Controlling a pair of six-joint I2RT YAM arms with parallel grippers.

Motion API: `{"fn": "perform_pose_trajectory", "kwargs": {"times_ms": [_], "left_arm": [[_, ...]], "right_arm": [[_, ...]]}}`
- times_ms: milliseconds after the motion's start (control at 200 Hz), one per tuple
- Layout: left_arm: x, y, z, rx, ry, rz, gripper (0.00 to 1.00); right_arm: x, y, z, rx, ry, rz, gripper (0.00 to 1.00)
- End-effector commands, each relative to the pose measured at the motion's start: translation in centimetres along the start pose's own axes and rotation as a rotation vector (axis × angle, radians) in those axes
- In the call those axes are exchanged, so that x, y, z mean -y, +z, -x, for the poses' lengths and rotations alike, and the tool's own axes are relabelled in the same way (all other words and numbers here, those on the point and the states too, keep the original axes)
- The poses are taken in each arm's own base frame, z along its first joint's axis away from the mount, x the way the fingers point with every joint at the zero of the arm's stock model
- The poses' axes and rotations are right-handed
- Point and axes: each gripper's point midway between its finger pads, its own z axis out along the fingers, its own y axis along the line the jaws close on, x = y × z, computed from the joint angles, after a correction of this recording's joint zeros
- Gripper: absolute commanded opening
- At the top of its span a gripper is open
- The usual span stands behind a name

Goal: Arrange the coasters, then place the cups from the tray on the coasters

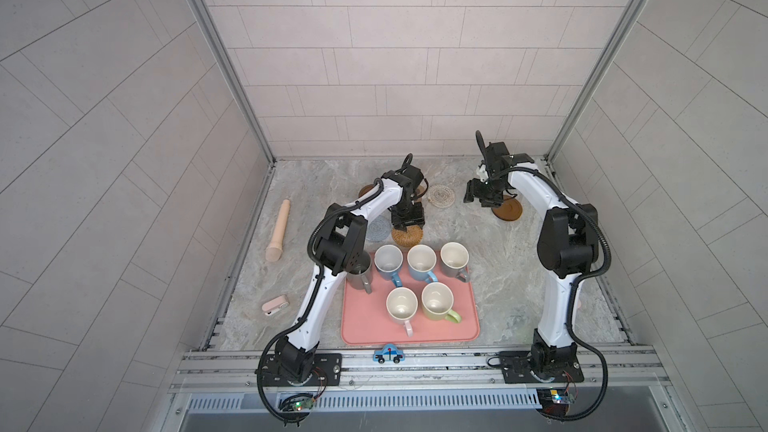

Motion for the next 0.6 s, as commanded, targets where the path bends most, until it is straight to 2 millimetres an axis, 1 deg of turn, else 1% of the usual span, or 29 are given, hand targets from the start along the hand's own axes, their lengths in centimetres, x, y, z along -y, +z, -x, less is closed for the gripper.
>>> {"fn": "perform_pose_trajectory", "kwargs": {"times_ms": [0, 300, 595], "left_arm": [[-1.4, 2.5, 0.6, -0.011, 0.009, 0.041, 0.61], [-1.7, 2.3, 1.5, 0.006, 0.004, 0.033, 0.61], [-1.2, 1.6, 2.4, 0.029, 0.022, 0.023, 0.61]], "right_arm": [[0.1, -0.9, 0.4, 0.012, 0.014, -0.013, 0.68], [0.1, -0.8, 0.6, 0.016, 0.021, -0.015, 0.67], [0.0, -0.8, 0.8, 0.017, 0.027, -0.009, 0.67]]}}
